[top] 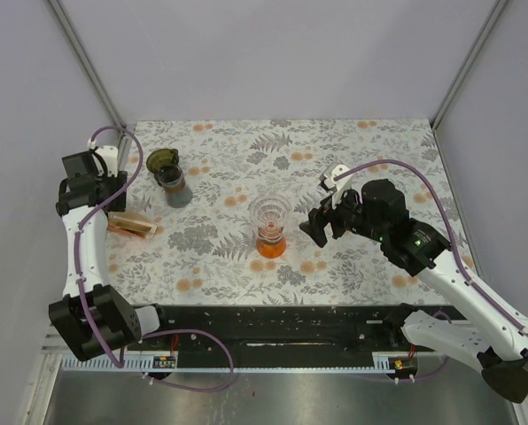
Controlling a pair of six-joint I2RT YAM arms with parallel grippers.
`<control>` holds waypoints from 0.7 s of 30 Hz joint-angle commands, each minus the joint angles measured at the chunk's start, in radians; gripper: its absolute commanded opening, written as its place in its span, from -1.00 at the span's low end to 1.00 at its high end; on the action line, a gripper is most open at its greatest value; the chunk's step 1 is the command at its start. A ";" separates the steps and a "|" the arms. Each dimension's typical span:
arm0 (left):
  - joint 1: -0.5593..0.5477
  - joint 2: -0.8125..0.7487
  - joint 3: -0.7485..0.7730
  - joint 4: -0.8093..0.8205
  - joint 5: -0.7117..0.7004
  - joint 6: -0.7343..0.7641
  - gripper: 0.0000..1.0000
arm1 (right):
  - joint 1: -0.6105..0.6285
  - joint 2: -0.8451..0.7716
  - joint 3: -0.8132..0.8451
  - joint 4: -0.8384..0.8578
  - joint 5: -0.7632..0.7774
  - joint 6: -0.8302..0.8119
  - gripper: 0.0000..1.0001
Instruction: Place the coffee filter in the dripper
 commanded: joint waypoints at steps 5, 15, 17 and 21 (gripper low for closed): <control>0.024 0.005 -0.115 0.359 -0.194 -0.212 0.41 | 0.007 0.005 0.038 0.033 -0.027 0.056 0.78; 0.076 0.220 0.027 0.266 -0.173 -0.170 0.23 | 0.007 -0.055 -0.001 0.036 -0.042 0.042 0.78; 0.080 0.240 0.035 0.255 -0.175 -0.154 0.22 | 0.008 -0.058 -0.007 0.036 -0.039 0.035 0.78; 0.094 0.275 0.064 0.238 -0.168 -0.120 0.19 | 0.008 -0.052 -0.013 0.036 -0.044 0.028 0.79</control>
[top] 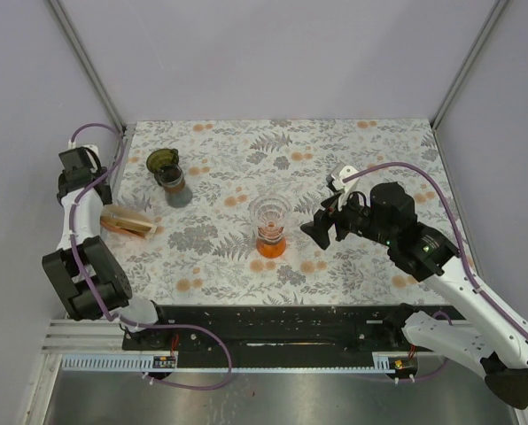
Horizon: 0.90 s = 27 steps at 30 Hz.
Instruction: Place the coffee filter in the dripper
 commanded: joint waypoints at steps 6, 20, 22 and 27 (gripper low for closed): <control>0.036 0.076 0.111 -0.090 0.093 0.059 0.11 | 0.007 0.001 -0.021 0.030 -0.005 -0.024 0.79; 0.065 0.120 0.114 -0.139 0.155 0.100 -0.77 | 0.007 -0.008 -0.045 0.027 -0.008 -0.036 0.79; 0.065 0.122 0.113 -0.151 0.176 0.107 -0.89 | 0.007 -0.012 -0.046 0.029 -0.006 -0.036 0.79; 0.070 0.122 0.114 -0.197 0.225 0.119 -1.00 | 0.008 -0.025 -0.049 0.027 -0.005 -0.035 0.79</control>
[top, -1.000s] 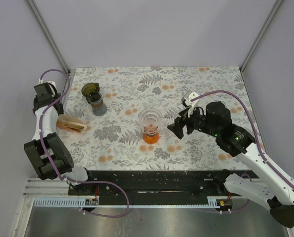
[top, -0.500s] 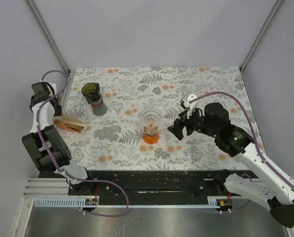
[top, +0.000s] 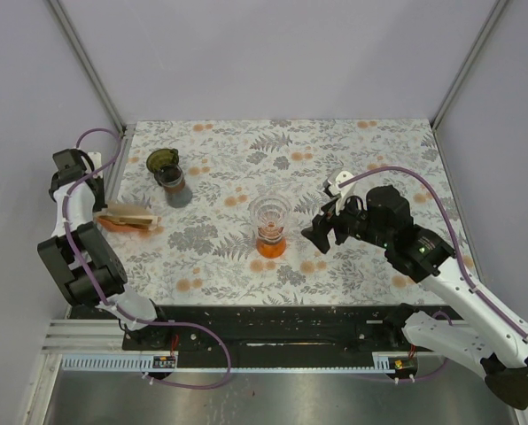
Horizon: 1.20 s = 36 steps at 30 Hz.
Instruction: Place the coffee filter in the dripper
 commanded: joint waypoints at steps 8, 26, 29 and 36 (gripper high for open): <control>0.010 -0.123 0.008 -0.100 0.210 0.031 -1.00 | 0.008 -0.036 0.004 0.029 -0.008 0.007 0.79; -0.305 -0.387 -0.043 -0.358 0.480 0.157 -1.00 | 0.032 0.097 0.212 0.062 0.084 0.181 0.47; -0.448 -0.404 -0.053 -0.332 0.426 0.141 -1.00 | 0.107 0.183 0.298 0.045 0.189 0.167 0.40; -0.570 -0.315 -0.021 -0.287 0.443 0.143 -1.00 | 0.322 0.370 0.369 0.110 0.322 0.050 0.32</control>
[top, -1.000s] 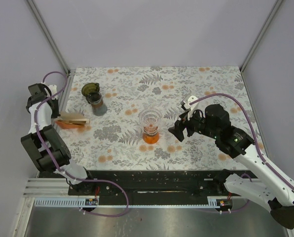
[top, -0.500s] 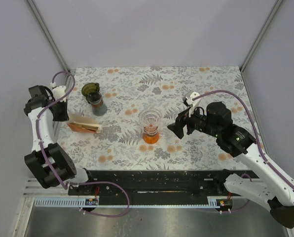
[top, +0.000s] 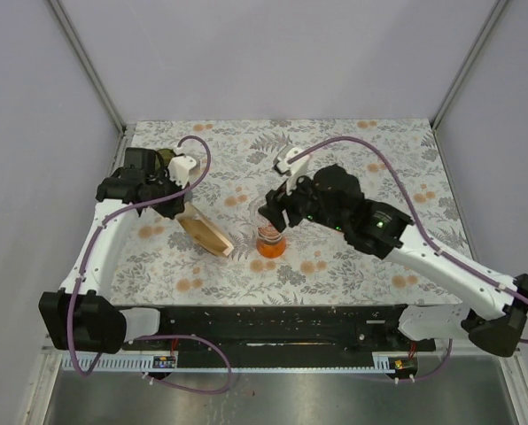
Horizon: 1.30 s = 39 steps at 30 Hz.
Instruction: Place the coffee filter in the dripper
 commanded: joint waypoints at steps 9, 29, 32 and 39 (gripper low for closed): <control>-0.035 0.170 0.048 0.122 0.039 0.058 -1.00 | 0.236 0.224 -0.034 0.298 0.082 -0.173 0.14; -0.050 0.198 -0.006 0.196 -0.005 -0.003 -1.00 | 0.270 0.648 0.086 0.332 0.150 -0.101 -0.06; -0.050 0.196 -0.006 0.198 -0.005 -0.005 -1.00 | 0.269 0.676 0.085 0.321 0.186 -0.099 -0.17; -0.050 0.196 -0.006 0.198 0.001 -0.006 -1.00 | 0.269 0.726 0.095 0.314 0.213 -0.091 -0.17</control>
